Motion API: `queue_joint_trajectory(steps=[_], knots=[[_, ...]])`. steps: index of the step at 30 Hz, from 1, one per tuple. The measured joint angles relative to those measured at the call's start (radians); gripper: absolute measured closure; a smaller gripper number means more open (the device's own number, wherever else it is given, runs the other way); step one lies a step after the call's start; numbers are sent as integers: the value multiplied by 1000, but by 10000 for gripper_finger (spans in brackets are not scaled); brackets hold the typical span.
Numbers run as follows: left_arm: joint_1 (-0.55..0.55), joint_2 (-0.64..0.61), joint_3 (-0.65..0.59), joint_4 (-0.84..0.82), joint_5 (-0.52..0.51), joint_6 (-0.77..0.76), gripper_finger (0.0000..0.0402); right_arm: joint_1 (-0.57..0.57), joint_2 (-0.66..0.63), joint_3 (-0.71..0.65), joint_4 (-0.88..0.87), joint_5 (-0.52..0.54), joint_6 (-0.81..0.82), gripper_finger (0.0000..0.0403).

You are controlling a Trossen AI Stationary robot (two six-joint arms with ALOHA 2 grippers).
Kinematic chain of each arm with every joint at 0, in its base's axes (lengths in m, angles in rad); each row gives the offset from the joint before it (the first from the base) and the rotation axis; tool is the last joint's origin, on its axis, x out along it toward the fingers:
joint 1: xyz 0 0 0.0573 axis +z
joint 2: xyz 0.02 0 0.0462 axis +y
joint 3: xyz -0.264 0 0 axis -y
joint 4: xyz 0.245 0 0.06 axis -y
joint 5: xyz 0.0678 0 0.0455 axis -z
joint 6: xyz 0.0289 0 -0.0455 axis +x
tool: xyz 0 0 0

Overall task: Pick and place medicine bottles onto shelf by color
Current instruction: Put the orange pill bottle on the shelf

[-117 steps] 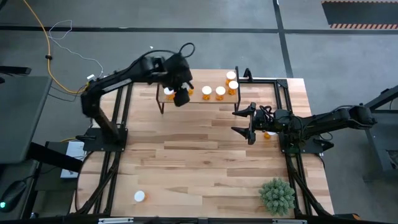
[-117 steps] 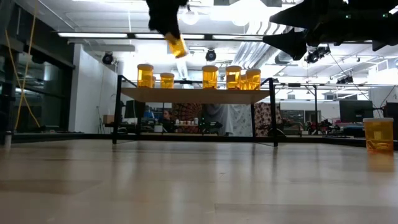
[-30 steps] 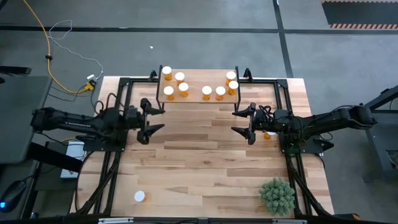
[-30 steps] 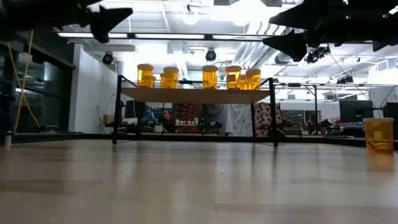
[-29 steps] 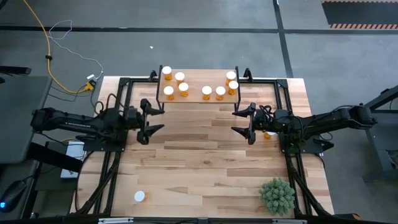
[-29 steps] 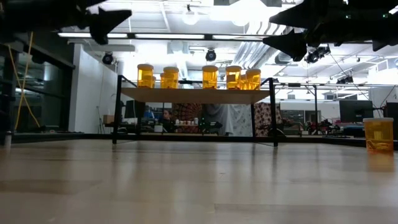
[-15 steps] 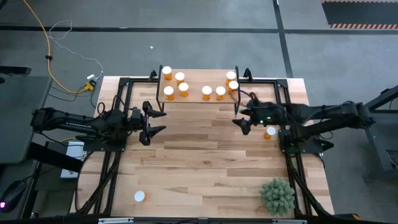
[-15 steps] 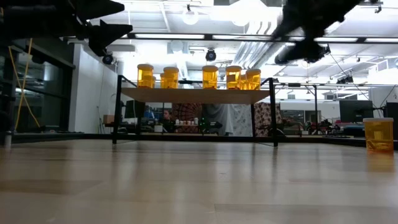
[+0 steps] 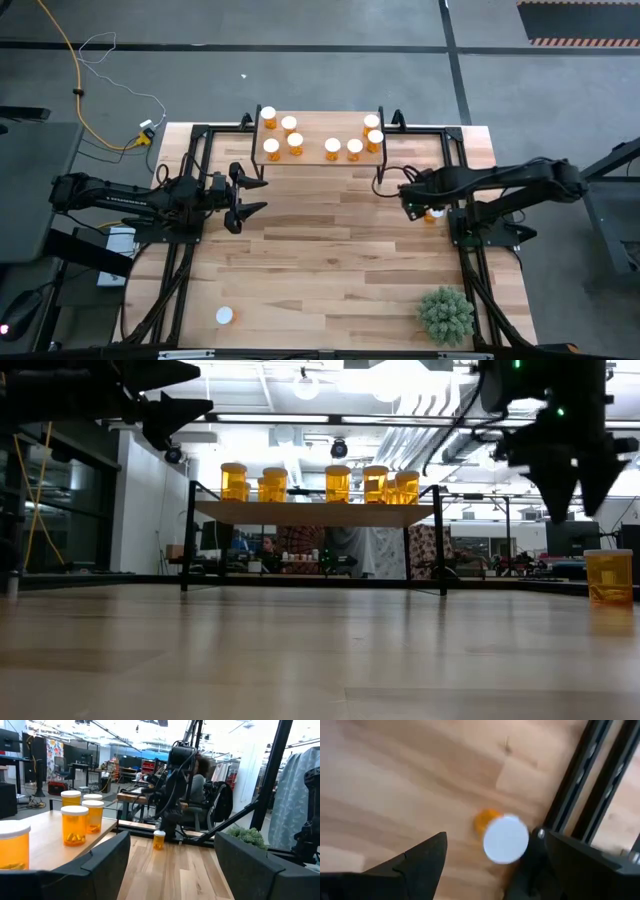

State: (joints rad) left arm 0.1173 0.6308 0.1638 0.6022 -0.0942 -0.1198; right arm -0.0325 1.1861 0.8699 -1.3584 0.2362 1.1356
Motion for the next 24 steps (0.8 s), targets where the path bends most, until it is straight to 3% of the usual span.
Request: queue_joint_trajectory(steps=[5,8,24], knots=[[0,0,0,0,0,0,122,-39,6,-81,41,-125,-49,77],[0,0,0,1,0,0,122,-57,4,-96,143,-120,-119,82],[0,0,0,1,1,-8,122,-168,42,-121,127,-104,-62,87]])
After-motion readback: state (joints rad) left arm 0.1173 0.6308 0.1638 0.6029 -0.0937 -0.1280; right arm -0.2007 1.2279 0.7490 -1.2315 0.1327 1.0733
